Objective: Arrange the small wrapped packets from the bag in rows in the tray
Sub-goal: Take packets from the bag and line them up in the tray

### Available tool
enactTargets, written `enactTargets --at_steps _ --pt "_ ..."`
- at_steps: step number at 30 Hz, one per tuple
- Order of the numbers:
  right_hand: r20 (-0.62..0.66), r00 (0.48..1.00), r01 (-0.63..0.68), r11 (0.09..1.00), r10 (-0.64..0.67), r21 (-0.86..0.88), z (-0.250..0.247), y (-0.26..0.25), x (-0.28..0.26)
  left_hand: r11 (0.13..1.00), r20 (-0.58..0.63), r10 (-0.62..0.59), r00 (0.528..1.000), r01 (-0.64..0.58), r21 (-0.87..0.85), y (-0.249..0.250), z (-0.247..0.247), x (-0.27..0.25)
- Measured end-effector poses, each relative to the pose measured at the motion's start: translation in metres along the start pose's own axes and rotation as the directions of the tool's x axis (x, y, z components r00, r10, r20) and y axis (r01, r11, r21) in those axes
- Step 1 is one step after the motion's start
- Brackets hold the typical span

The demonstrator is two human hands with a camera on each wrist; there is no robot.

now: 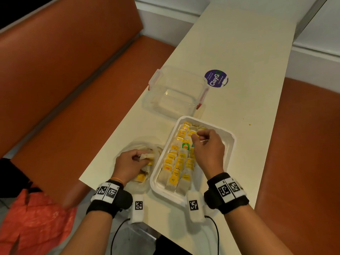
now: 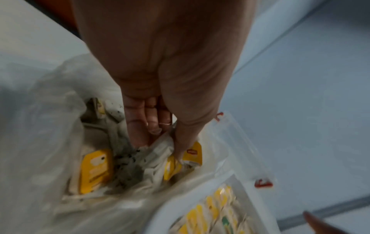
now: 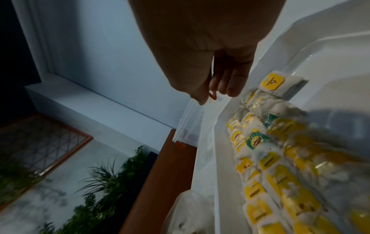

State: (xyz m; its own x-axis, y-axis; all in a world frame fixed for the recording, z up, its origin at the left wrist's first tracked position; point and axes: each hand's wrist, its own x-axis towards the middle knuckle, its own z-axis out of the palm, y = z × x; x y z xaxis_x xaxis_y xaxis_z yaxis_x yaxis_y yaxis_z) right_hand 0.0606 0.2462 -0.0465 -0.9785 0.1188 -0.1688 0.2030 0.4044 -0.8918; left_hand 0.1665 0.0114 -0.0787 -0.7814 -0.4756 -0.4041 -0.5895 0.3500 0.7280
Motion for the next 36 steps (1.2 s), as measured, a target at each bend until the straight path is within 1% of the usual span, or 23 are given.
enactTargets --at_steps 3,5,6,8,10,11,13,15,18,22,26,28,31,34,36 --pt "0.083 0.996 0.012 1.0 -0.013 0.015 0.0 -0.006 -0.016 0.966 0.016 -0.078 0.997 0.079 -0.245 0.003 -0.011 -0.011" --pt "0.192 0.981 0.02 1.0 -0.021 0.008 0.001 -0.01 -0.026 0.913 0.032 -0.099 0.995 0.104 -0.395 0.005 -0.019 -0.021" --pt "0.268 0.963 0.039 0.999 -0.036 -0.007 0.003 -0.013 -0.031 0.887 0.03 -0.1 0.995 0.103 -0.45 0.005 -0.023 -0.024" --pt "0.437 0.896 0.111 0.993 -0.08 -0.046 0.008 -0.019 -0.042 0.834 0.004 -0.106 0.994 0.091 -0.544 0.004 -0.03 -0.029" --pt "0.58 0.806 0.187 0.98 -0.114 -0.068 0.016 -0.023 -0.052 0.779 -0.016 -0.126 0.992 0.089 -0.62 0.003 -0.034 -0.033" --pt "0.631 0.766 0.215 0.974 -0.12 -0.076 0.021 -0.024 -0.056 0.754 -0.015 -0.139 0.99 0.097 -0.65 0.002 -0.036 -0.035" --pt "0.695 0.706 0.275 0.957 -0.133 -0.095 0.034 -0.023 -0.064 0.707 0.008 -0.159 0.987 0.12 -0.697 0.002 -0.039 -0.04" --pt "0.726 0.674 0.3 0.949 -0.139 -0.096 0.048 -0.022 -0.072 0.693 0.029 -0.173 0.985 0.142 -0.707 -0.001 -0.041 -0.042" --pt "0.748 0.656 0.235 0.97 -0.107 -0.068 0.065 -0.024 -0.077 0.668 0.052 -0.19 0.98 0.168 -0.725 0.001 -0.045 -0.046" --pt "0.749 0.655 0.171 0.985 -0.1 -0.019 0.072 -0.031 -0.076 0.548 0.091 -0.181 0.979 0.177 -0.817 0.013 -0.052 -0.05" --pt "0.737 0.664 0.147 0.989 -0.125 0.035 0.073 -0.034 -0.072 0.462 0.135 -0.13 0.982 0.18 -0.868 0.021 -0.062 -0.053" --pt "0.75 0.646 0.156 0.986 -0.141 0.051 0.073 -0.034 -0.071 0.422 0.169 -0.113 0.979 0.201 -0.884 0.019 -0.064 -0.053" --pt "0.782 0.603 0.164 0.984 -0.156 0.07 0.076 -0.035 -0.071 0.385 0.224 -0.104 0.969 0.247 -0.889 0.019 -0.06 -0.055" --pt "0.795 0.581 0.198 0.978 -0.173 0.068 0.081 -0.036 -0.071 0.372 0.252 -0.086 0.964 0.266 -0.889 0.021 -0.056 -0.056" --pt "0.811 0.566 0.197 0.98 -0.145 0.038 0.081 -0.036 -0.069 0.367 0.26 -0.078 0.962 0.27 -0.89 0.024 -0.056 -0.057"
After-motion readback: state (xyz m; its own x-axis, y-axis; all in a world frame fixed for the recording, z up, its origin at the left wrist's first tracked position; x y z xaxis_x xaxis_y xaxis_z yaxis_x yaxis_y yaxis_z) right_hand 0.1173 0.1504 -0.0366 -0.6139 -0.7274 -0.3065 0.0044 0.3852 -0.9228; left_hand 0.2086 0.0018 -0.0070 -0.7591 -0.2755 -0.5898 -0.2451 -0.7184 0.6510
